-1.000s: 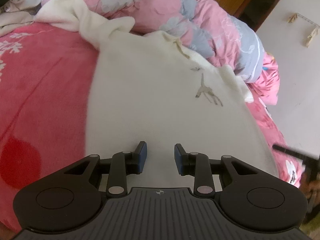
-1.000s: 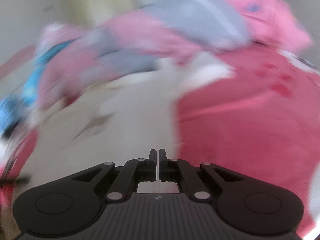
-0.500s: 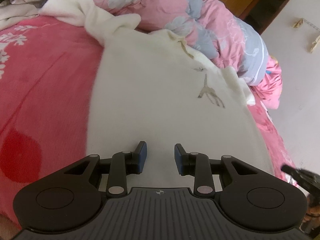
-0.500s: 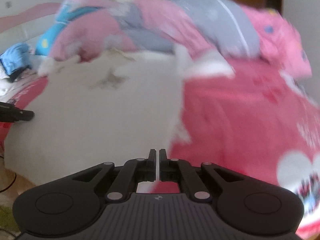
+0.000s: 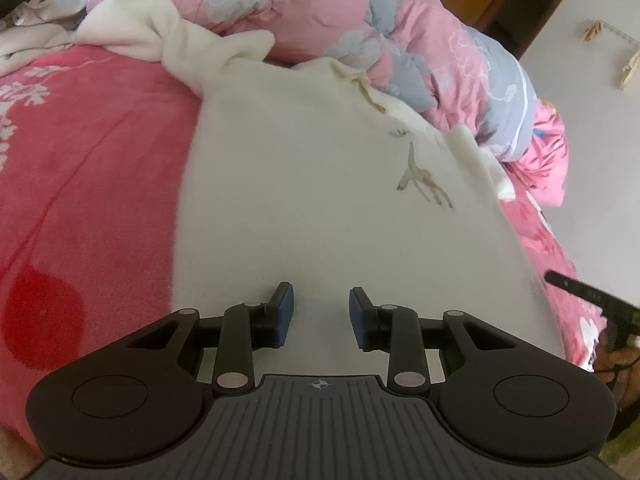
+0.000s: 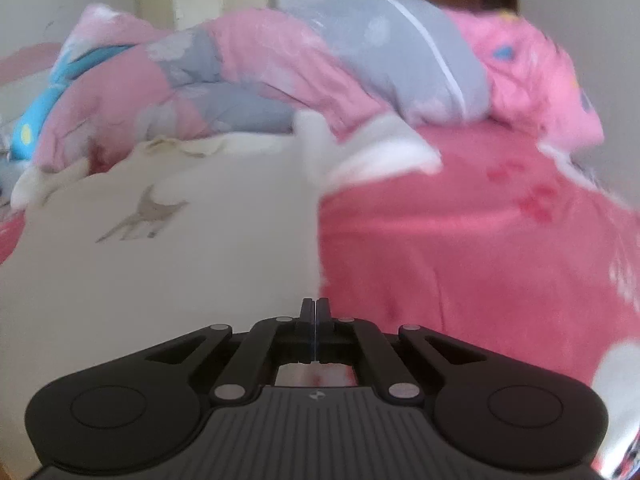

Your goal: Fold clothes

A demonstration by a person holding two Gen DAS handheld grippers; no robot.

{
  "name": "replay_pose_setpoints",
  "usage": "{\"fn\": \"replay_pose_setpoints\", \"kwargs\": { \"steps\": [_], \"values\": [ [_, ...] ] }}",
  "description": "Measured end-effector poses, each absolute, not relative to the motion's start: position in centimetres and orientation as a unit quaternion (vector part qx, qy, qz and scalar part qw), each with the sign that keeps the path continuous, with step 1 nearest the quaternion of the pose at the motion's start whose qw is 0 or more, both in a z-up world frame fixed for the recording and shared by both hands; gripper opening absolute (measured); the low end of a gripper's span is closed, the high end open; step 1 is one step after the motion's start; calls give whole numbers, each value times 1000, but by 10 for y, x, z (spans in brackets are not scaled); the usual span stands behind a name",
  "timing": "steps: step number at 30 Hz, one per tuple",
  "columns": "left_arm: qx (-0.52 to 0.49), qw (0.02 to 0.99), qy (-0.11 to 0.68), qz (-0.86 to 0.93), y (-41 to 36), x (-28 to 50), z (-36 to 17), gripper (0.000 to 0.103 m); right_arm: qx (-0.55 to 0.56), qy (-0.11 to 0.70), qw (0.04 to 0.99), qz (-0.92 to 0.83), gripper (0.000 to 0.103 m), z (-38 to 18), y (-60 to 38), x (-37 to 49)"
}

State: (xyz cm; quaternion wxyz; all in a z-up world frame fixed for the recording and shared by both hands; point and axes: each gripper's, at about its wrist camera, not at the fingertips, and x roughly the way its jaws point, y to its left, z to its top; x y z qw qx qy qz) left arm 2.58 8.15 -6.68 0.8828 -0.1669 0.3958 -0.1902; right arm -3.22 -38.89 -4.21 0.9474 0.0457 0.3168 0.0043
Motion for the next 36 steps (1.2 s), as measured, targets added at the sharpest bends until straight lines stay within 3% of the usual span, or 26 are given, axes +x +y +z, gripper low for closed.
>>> {"fn": "replay_pose_setpoints", "kwargs": {
  "steps": [5,13,22,36],
  "values": [
    [-170,883,394,-192,83,25,-68,31,22,335,942,27,0,-62,-375,1],
    [-165,882,393,-202,83,25,-68,31,189,300,933,-58,0,-53,-452,-6],
    [-170,881,394,-198,83,24,-67,31,187,346,919,23,0,-63,-406,-33],
    [-183,876,400,-198,85,25,-68,32,176,331,923,86,0,-29,-367,-76]
  ]
}}
